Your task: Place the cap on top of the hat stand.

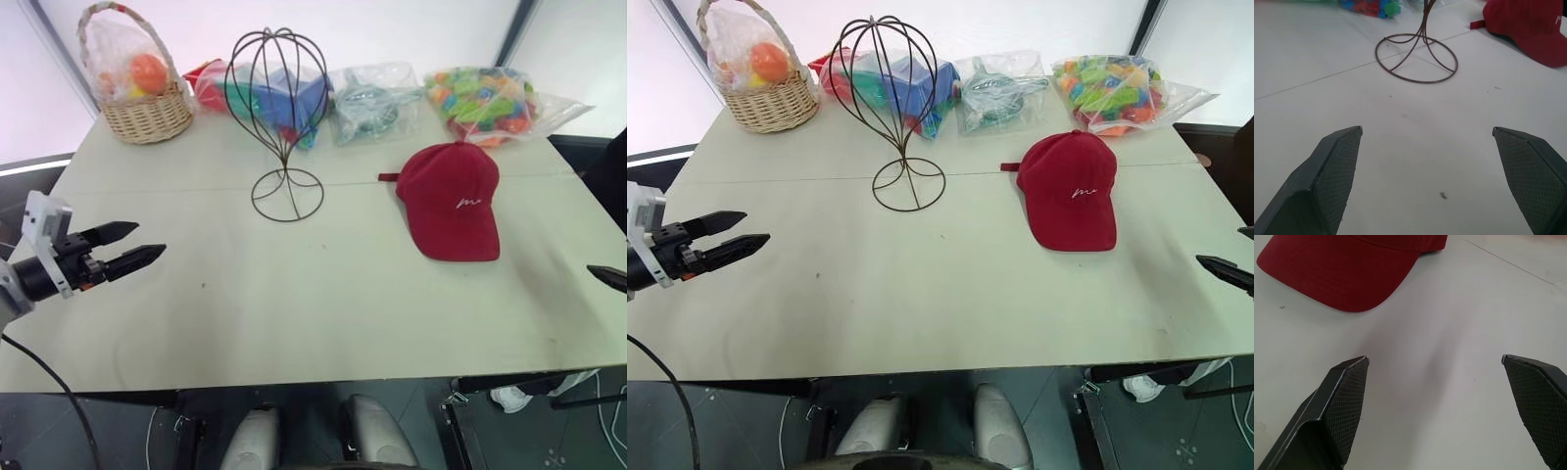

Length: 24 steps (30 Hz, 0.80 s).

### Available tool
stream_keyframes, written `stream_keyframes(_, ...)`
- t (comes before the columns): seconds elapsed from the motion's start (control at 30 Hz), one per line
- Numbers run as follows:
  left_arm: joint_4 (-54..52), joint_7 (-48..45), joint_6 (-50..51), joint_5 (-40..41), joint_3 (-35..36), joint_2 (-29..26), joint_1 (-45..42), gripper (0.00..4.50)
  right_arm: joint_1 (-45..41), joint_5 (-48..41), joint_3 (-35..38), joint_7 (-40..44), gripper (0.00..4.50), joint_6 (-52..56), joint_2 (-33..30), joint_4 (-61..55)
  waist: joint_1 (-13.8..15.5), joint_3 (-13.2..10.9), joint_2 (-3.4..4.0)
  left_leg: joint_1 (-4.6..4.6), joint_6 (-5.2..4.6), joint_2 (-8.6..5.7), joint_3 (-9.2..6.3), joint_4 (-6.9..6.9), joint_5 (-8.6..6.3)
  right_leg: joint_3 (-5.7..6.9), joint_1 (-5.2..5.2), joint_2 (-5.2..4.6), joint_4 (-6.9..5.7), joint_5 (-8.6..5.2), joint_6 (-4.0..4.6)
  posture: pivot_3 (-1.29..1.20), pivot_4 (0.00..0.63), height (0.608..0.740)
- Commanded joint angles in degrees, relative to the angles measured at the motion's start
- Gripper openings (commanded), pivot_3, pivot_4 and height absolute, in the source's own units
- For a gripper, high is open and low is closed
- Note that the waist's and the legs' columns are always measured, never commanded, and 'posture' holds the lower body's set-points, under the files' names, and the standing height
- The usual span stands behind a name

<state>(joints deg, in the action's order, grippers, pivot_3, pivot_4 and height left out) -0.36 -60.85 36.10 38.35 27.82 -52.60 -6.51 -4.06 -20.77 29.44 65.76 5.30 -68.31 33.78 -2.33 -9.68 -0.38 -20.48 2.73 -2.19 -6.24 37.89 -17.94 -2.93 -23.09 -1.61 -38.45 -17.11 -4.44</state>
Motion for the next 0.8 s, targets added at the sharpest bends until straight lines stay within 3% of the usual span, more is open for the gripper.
stream_keyframes(0.03,-2.18,-0.94,0.92,1.89,1.06,-0.59,0.35,4.50,-0.13,-0.20,1.42,0.19,4.46,-0.17,-0.04,-1.08,-0.02,0.00,0.00,0.00,0.00,0.00,0.00,0.00,0.00,0.00,0.00,0.00,0.00,0.00,0.00,0.00,0.150,0.740)
stream_keyframes(0.8,-1.29,-1.78,0.77,1.45,-0.56,-0.82,-2.28,4.50,-0.21,1.53,1.35,-1.76,4.46,-2.65,0.97,-1.36,-0.02,-0.01,0.01,0.00,0.00,0.00,0.00,0.00,0.00,0.00,0.00,0.00,0.01,0.00,0.00,0.00,0.150,0.740)
